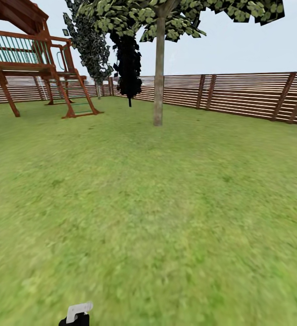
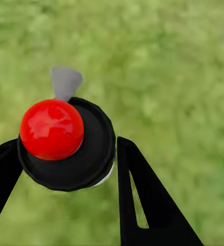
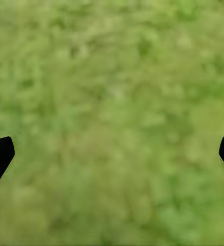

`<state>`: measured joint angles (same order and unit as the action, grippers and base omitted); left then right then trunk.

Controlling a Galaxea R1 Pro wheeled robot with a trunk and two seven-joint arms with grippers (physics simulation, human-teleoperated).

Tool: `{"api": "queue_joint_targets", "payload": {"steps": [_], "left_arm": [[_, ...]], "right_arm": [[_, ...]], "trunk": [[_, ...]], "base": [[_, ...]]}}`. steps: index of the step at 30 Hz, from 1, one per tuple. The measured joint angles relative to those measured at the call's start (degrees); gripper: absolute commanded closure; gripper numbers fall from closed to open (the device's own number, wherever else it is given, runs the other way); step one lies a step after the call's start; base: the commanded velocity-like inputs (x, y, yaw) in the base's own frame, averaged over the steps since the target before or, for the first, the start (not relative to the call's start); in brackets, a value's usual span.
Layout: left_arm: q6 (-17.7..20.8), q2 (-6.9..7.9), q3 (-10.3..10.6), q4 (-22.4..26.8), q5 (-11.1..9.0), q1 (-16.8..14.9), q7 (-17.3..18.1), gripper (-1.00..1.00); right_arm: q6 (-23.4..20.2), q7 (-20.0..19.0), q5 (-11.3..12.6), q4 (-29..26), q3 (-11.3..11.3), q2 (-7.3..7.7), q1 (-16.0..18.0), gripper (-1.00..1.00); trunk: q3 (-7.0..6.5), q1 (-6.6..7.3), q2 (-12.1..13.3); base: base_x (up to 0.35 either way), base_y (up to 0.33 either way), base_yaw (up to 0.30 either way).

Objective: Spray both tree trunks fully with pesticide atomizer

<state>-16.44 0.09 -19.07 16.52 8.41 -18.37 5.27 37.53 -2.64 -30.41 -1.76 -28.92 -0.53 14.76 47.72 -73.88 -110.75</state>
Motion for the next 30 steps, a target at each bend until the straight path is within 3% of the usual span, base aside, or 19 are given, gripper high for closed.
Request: {"api": "queue_joint_targets", "payload": {"steps": [30], "left_arm": [[0.0,0.0,-0.01,-0.09,0.02,0.0,0.0,1.0]], "right_arm": [[0.0,0.0,0.0,0.0,0.0,0.0,0.0,-1.0]], "trunk": [[0.0,0.0,0.0]], "base": [[0.34,0.0,0.0]]}}
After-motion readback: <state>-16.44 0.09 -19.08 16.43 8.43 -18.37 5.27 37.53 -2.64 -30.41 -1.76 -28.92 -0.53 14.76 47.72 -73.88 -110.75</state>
